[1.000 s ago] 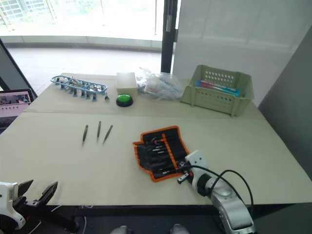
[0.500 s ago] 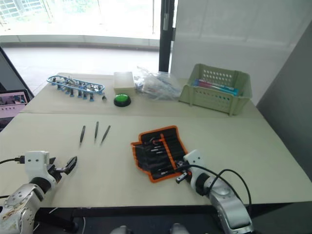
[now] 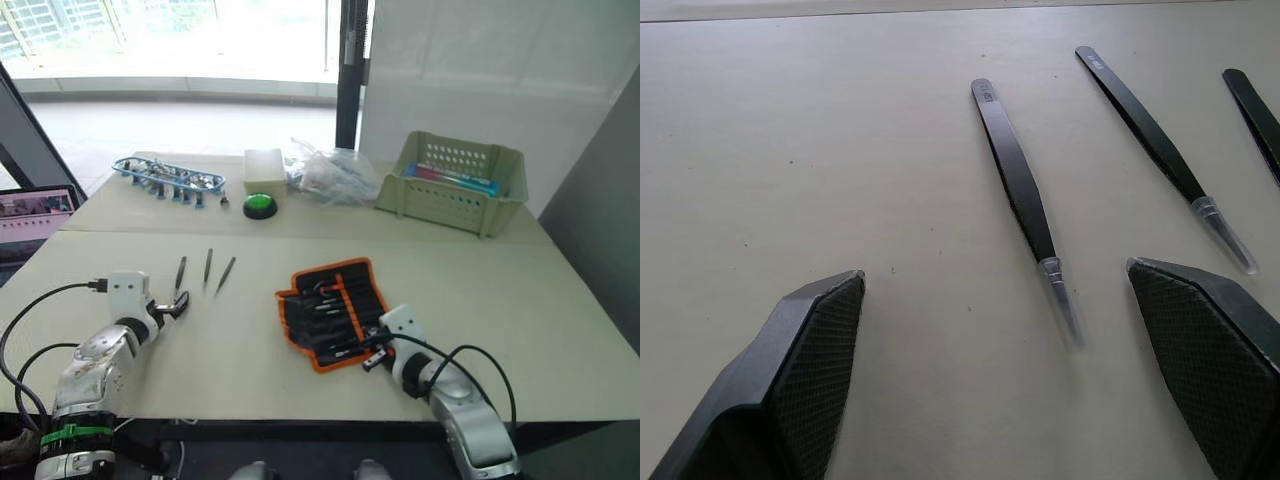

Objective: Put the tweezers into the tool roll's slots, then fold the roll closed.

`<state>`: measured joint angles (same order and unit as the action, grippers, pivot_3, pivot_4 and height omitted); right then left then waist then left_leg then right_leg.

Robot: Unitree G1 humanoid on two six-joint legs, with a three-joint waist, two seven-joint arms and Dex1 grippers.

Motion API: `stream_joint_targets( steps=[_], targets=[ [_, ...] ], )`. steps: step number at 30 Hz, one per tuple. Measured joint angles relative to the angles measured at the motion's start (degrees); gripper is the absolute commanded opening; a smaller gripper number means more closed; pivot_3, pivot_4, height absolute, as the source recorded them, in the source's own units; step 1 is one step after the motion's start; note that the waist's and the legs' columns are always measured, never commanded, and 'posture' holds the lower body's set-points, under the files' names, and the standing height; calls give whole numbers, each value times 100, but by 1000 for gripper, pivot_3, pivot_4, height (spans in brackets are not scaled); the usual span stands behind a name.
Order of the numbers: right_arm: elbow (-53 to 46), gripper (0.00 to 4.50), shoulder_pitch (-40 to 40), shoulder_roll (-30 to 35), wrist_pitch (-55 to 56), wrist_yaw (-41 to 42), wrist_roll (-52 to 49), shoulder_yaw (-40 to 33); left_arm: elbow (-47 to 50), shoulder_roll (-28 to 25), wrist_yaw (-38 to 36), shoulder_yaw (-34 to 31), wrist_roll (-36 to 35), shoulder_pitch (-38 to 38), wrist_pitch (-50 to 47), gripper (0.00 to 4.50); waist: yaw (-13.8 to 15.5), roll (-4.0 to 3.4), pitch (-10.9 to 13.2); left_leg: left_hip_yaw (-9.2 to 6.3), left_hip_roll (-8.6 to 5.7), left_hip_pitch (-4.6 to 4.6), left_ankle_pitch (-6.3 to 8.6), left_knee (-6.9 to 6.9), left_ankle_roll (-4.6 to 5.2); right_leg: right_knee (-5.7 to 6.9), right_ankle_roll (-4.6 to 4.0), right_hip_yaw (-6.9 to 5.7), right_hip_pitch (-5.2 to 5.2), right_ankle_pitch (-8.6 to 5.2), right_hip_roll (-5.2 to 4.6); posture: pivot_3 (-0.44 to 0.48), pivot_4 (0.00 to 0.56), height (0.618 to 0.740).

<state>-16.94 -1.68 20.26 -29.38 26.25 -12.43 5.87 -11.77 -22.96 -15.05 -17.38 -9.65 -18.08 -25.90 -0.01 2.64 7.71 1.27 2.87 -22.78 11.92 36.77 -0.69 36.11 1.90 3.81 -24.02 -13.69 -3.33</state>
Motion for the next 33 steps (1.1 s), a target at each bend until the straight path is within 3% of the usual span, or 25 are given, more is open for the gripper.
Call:
stream_joint_targets(
  steps=[11, 25, 30, 33],
  targets=[
    [-2, 0, -9, 1, -13, -34, 1, -11, -586, 193, 45, 240, 158, -544, 132, 41, 49, -8, -5, 0, -4, 2, 7, 0, -12, -3, 8, 0, 5, 7, -2, 0, 150, 738],
    [-2, 0, -89, -13, -10, 5, -5, 58, 31, -27, 153, 167, 160, -119, 258, 41, -72, 17, 10, -1, 1, -17, 1, 0, -1, -10, 16, 2, -15, 10, 4, 0, 150, 738],
    [-35, 0, -79, -8, -12, 50, -5, 84, 969, -555, -370, 380, 234, -70, 666, 41, -82, 39, 21, 0, 6, -35, 4, 0, -6, -26, 10, 2, -23, 9, 1, 0, 150, 738],
    [-83, 0, -60, 26, -74, 62, -2, 76, 1517, -771, -1122, 622, -124, -183, 601, 41, -83, 39, 21, 3, 5, -37, 3, 0, -6, -30, -5, 2, -23, 10, -2, 0, 150, 738]
  ],
)
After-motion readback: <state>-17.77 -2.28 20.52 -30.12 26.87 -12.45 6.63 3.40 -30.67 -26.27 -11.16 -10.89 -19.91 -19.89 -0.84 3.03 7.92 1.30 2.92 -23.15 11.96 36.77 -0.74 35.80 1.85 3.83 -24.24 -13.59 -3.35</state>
